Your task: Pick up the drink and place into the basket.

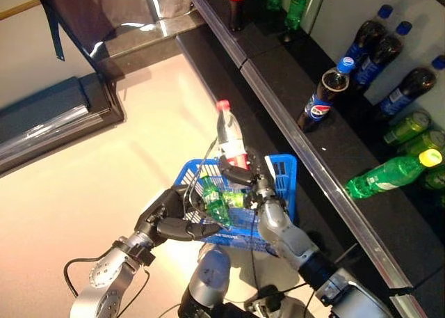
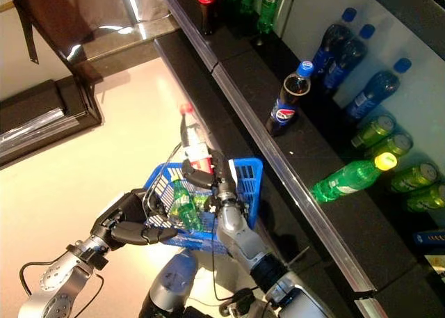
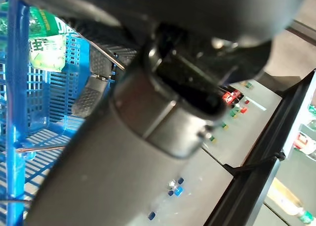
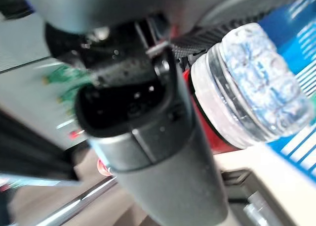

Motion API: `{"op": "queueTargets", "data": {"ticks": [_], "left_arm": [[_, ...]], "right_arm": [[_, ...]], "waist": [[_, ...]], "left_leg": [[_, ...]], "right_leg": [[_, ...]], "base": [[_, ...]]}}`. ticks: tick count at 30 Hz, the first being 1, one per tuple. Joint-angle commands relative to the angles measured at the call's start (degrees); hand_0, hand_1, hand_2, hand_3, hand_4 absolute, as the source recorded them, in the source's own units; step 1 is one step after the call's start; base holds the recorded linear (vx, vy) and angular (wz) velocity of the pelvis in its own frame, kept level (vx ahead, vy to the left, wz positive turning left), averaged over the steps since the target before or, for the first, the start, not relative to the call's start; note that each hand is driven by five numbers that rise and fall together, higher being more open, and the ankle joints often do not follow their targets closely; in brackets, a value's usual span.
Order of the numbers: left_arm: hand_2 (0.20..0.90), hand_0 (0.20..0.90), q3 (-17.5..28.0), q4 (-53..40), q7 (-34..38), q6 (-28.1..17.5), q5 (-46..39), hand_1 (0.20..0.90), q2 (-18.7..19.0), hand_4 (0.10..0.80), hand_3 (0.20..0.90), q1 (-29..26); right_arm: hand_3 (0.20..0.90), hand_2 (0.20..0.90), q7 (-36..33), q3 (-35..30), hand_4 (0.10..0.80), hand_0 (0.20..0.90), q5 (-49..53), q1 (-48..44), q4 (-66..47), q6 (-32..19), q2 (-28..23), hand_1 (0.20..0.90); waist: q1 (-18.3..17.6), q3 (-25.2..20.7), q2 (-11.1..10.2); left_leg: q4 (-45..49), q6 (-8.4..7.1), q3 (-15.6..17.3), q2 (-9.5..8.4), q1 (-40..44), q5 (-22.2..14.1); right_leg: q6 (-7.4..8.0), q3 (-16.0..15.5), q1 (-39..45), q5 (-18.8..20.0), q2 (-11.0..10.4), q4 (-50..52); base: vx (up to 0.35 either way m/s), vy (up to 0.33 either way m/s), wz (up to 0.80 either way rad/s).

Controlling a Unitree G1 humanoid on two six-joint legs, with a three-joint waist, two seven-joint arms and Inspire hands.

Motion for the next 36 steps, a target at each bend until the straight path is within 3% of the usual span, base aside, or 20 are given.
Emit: {"op": "queueTargets", "data": {"ticks": [1,20,33,36], "left_arm": [[0.300,0.300,3.30,-20.31,-8.01,-12.38,-13.36,0.300,-2.66,0.100,0.200,-8.17],[0.300,0.300,2.47,-21.71,-5.42,-12.72,-14.25,0.300,-3.48,0.100,0.200,-10.61],[0.300,0.300,2.91,-21.45,-6.81,-10.89,-14.12,0.300,-3.74,0.100,0.200,-12.16],[0.300,0.300,3.15,-21.47,-6.87,-9.92,-13.90,0.300,-3.76,0.100,0.200,-12.79]], "right_arm": [[0.200,0.300,0.41,2.73,0.100,0.300,-1.77,-2.66,-2.50,-7.62,6.36,0.300],[0.200,0.300,7.05,4.73,0.100,0.300,2.77,2.63,10.64,-8.63,8.44,0.300],[0.200,0.300,15.71,5.98,0.100,0.300,1.63,2.48,24.37,4.74,8.33,0.300],[0.200,0.300,17.46,6.23,0.100,0.300,-0.19,1.77,28.22,12.27,8.39,0.300]], "waist": [[-0.56,-12.85,-1.62],[-1.37,-9.93,-1.03],[-0.28,-8.99,-2.02],[0.00,-8.94,-2.33]], "left_leg": [[7.32,2.10,-0.04,-4.16,-6.91,0.04],[5.82,2.24,0.78,-3.78,-7.73,0.20],[4.64,2.48,0.20,-3.58,-7.17,0.49],[4.59,2.51,0.13,-3.60,-7.16,0.45]], "right_leg": [[-2.41,0.39,10.01,8.30,5.73,-15.40],[-2.03,1.13,7.25,8.65,5.71,-14.89],[-2.35,0.64,6.63,8.53,6.08,-14.48],[-2.43,0.69,6.45,8.47,6.18,-14.30]], "base": [[0.000,0.000,0.00],[-0.016,-0.007,0.00],[0.005,-0.026,0.01],[0.011,-0.024,0.00]]}}
